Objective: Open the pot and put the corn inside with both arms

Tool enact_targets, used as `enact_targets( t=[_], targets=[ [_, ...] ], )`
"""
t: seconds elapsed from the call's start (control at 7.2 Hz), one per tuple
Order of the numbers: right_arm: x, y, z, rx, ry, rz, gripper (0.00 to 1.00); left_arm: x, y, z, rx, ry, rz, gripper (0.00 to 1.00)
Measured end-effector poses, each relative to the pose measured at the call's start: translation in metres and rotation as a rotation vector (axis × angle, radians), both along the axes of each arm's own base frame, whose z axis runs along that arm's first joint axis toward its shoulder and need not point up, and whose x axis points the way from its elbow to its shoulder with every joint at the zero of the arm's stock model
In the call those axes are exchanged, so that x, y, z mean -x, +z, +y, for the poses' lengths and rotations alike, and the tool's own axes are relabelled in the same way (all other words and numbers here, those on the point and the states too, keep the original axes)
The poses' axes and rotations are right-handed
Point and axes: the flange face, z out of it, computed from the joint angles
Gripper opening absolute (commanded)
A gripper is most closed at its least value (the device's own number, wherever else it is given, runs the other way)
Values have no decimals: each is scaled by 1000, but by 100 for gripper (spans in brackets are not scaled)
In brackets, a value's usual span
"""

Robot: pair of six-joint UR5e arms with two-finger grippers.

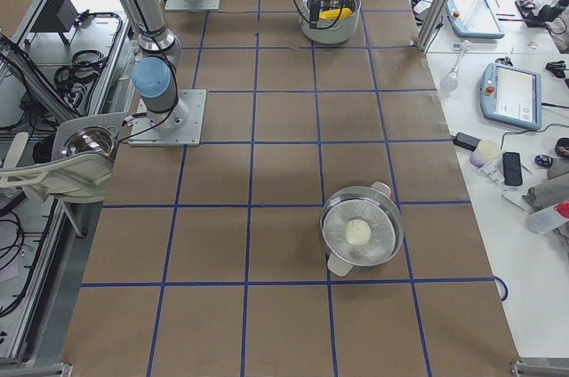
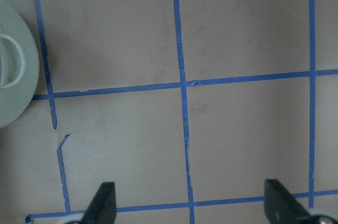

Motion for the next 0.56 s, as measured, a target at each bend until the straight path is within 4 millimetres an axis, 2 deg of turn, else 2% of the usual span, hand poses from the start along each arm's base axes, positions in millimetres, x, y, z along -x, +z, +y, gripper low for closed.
enact_targets(
  t=[0.56],
  targets=[
    [0,-5,1,-9,0,1,100,-2,4,6,8,2,-7,100]
  ],
)
